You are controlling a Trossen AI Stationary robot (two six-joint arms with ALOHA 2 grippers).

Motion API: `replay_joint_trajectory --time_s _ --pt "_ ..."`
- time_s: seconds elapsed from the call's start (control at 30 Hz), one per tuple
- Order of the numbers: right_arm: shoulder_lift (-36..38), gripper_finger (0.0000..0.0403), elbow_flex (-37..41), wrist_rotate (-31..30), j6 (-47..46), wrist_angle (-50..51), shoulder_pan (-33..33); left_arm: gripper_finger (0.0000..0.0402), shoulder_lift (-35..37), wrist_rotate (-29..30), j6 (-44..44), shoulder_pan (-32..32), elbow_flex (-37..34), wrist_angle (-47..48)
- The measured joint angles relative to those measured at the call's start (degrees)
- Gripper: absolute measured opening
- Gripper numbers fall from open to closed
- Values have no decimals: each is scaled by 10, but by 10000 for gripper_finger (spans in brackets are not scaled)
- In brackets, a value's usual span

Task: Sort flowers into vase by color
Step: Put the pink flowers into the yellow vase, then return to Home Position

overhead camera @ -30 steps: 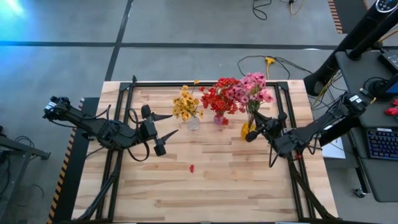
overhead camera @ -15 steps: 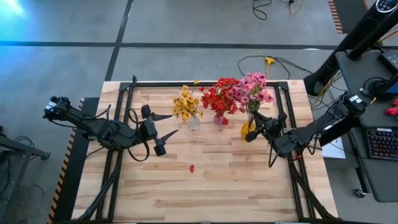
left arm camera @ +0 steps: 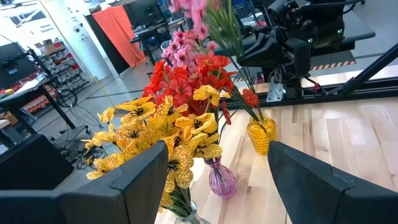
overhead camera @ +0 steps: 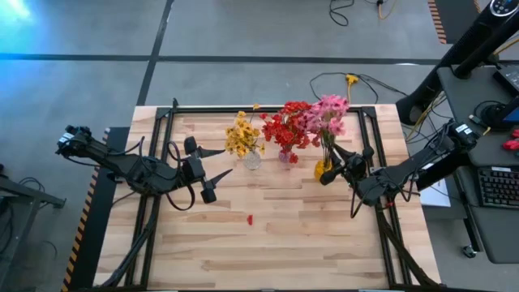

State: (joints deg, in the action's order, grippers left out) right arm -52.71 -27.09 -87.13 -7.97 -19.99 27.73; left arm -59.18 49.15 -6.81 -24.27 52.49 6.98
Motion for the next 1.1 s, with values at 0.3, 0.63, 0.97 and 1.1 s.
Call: replay_joint_trajectory --time_s 0.3,0.63,0.97,1.1 --pt "0 140 -3 -1 0 0 0 258 0 0 0 0 0 0" --pt "2 183 -38 -1 40 0 15 258 0 0 0 0 0 5" --pt "2 189 -77 -15 90 0 60 258 -7 -2 0 0 0 5" --pt "2 189 -88 -17 115 0 83 258 -11 -2 16 0 0 5"
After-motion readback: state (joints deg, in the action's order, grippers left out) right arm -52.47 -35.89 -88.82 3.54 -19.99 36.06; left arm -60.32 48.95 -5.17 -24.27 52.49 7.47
